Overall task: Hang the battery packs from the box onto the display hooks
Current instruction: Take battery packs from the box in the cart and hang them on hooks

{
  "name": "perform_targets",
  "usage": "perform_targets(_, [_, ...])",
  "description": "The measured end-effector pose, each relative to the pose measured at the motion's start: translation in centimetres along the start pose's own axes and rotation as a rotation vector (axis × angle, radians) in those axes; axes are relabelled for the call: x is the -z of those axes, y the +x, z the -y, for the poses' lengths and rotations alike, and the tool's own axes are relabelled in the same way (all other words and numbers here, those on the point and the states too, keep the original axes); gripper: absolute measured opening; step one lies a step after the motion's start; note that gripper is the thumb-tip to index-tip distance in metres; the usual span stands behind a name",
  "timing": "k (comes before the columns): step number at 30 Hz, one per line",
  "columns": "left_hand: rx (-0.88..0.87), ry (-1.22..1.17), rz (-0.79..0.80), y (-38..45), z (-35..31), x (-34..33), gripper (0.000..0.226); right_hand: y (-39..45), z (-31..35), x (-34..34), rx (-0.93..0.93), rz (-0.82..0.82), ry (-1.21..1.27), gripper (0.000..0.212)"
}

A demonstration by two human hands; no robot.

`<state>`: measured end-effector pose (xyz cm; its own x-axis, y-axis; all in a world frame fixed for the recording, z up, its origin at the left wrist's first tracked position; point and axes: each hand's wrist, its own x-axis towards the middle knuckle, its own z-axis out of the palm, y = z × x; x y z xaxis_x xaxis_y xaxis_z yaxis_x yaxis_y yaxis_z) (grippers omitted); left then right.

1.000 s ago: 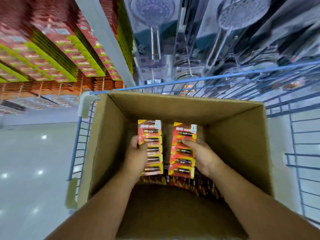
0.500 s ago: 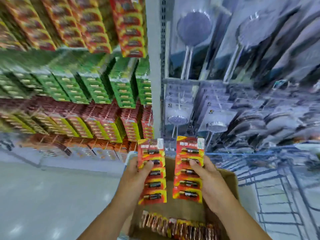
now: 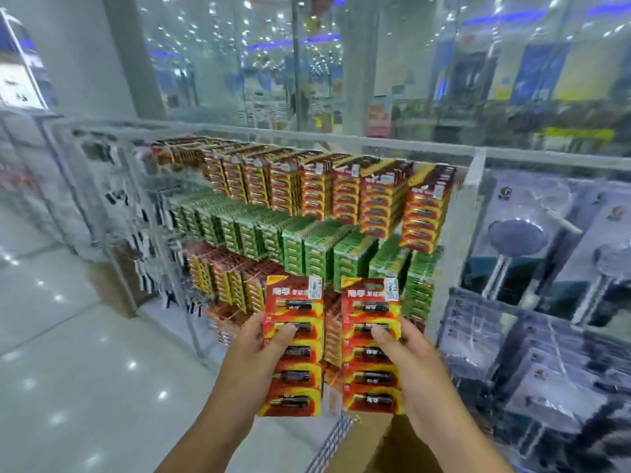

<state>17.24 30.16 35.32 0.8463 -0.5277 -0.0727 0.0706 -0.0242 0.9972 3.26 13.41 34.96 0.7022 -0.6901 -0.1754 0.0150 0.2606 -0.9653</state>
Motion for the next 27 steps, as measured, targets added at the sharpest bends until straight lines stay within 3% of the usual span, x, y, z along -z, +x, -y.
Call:
perform_targets(7, [-0.069,-0.079,-0.093,3.2,-3.6,9.1,0.021,2.7,1.9,-11.4,0.066,0.090,0.003,0.031])
perform_targets(13, [-0.101,-0.129,-0.115,9.5,-7.1,21.2,0.018,6.7,2.7,-24.9,0.084,0.131,0.058,0.017])
perform_targets(18, [-0.120,-0.119,-0.107,14.8,-9.8,30.6,0.016,10.6,2.4,-36.0,0.121,0.130,0.045,0.057])
perform_targets(21, [-0.123,-0.128,-0.093,18.1,-10.8,34.9,0.015,13.0,2.2,-41.1,0.121,0.146,0.072,0.055])
perform_targets(25, [-0.108,-0.167,-0.095,23.1,-11.3,39.1,0.017,17.0,1.6,-46.1,0.125,0.132,0.085,0.093])
perform_targets(27, [-0.107,-0.189,-0.080,26.3,-11.3,40.6,0.019,19.3,1.9,-48.2,0.140,0.110,0.069,0.068])
